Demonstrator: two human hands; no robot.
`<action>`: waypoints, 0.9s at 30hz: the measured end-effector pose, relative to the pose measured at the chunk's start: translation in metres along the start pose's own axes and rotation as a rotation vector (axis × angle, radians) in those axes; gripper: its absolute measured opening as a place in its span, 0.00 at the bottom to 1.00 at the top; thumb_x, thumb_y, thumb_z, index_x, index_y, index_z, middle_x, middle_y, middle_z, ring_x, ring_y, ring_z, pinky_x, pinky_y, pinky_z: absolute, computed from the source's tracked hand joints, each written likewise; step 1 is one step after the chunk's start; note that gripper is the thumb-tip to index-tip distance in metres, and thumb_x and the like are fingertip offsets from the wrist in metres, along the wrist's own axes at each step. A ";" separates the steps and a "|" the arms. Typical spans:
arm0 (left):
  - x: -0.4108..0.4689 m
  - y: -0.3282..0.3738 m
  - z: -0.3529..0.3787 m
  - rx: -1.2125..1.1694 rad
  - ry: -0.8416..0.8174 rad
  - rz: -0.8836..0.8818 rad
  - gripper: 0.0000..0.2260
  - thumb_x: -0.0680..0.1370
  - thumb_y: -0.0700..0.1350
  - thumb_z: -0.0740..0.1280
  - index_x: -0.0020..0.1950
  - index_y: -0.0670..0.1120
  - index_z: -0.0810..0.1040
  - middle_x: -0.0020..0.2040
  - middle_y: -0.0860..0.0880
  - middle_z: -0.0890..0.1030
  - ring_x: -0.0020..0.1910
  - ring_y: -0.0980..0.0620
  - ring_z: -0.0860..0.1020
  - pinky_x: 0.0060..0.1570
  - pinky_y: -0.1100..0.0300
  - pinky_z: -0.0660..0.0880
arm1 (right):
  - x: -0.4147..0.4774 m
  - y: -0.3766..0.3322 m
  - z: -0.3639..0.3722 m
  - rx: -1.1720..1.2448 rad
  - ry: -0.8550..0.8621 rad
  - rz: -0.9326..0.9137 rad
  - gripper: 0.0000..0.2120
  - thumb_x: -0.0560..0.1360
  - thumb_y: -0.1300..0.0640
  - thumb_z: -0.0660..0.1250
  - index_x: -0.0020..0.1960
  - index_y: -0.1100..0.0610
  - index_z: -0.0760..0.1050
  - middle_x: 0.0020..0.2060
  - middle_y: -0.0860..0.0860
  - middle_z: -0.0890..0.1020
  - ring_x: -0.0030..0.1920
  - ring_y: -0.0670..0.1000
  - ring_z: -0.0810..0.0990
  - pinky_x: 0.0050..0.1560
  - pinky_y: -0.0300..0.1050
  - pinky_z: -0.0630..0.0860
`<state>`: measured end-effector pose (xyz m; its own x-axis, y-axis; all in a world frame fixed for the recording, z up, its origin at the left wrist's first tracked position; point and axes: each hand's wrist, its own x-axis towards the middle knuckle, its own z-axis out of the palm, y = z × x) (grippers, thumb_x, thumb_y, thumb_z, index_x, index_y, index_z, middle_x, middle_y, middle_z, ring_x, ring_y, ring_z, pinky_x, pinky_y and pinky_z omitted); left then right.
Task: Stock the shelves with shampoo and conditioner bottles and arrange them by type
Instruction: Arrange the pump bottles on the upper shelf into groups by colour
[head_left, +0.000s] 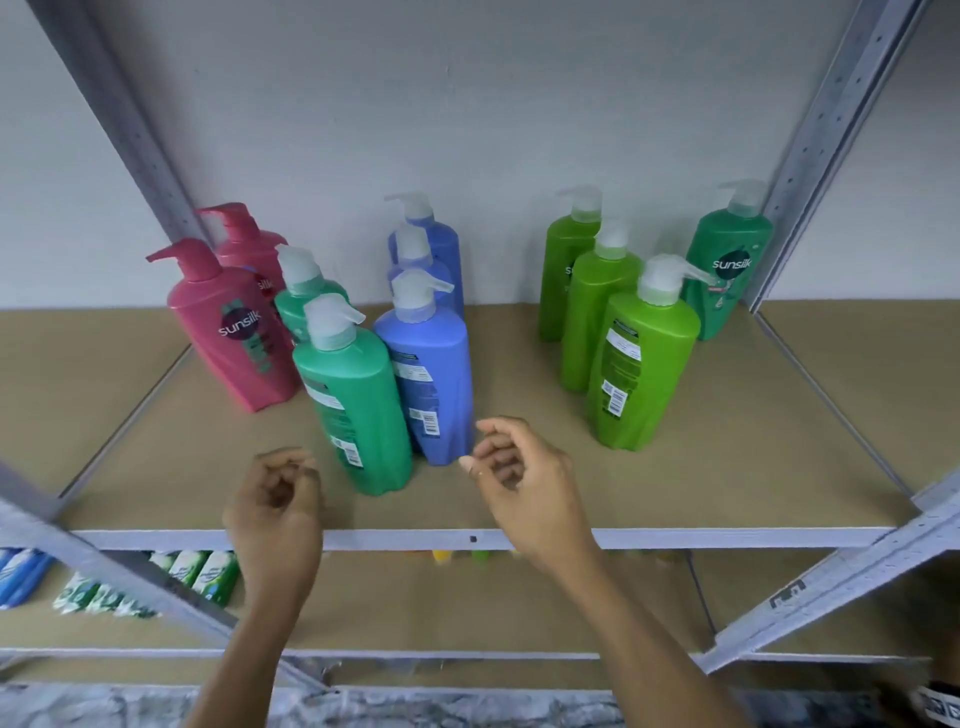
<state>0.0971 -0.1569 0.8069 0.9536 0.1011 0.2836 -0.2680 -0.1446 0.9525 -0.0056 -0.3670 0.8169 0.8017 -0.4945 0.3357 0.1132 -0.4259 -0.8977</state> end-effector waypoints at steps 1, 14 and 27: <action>0.015 -0.002 -0.003 0.001 0.007 -0.032 0.11 0.77 0.37 0.67 0.48 0.54 0.80 0.40 0.39 0.81 0.38 0.39 0.79 0.43 0.40 0.80 | 0.000 -0.005 0.008 -0.002 -0.022 -0.007 0.17 0.74 0.54 0.76 0.61 0.48 0.78 0.44 0.44 0.83 0.44 0.47 0.82 0.47 0.42 0.80; 0.135 -0.010 0.006 0.047 -0.677 -0.014 0.33 0.74 0.33 0.74 0.75 0.51 0.67 0.66 0.53 0.80 0.64 0.55 0.79 0.65 0.54 0.74 | -0.017 -0.038 0.094 -0.247 0.107 -0.031 0.38 0.72 0.34 0.70 0.75 0.49 0.64 0.62 0.46 0.73 0.60 0.48 0.78 0.58 0.50 0.79; 0.131 -0.024 -0.013 -0.009 -0.623 -0.055 0.37 0.60 0.56 0.79 0.67 0.54 0.72 0.59 0.58 0.83 0.57 0.58 0.82 0.59 0.53 0.78 | -0.019 -0.050 0.153 -0.202 0.296 0.143 0.35 0.66 0.43 0.81 0.62 0.48 0.63 0.55 0.46 0.75 0.54 0.49 0.76 0.54 0.48 0.77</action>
<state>0.2263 -0.1278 0.8226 0.8663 -0.4851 0.1191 -0.2150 -0.1471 0.9655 0.0637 -0.2208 0.8115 0.5940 -0.7440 0.3059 -0.1291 -0.4634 -0.8767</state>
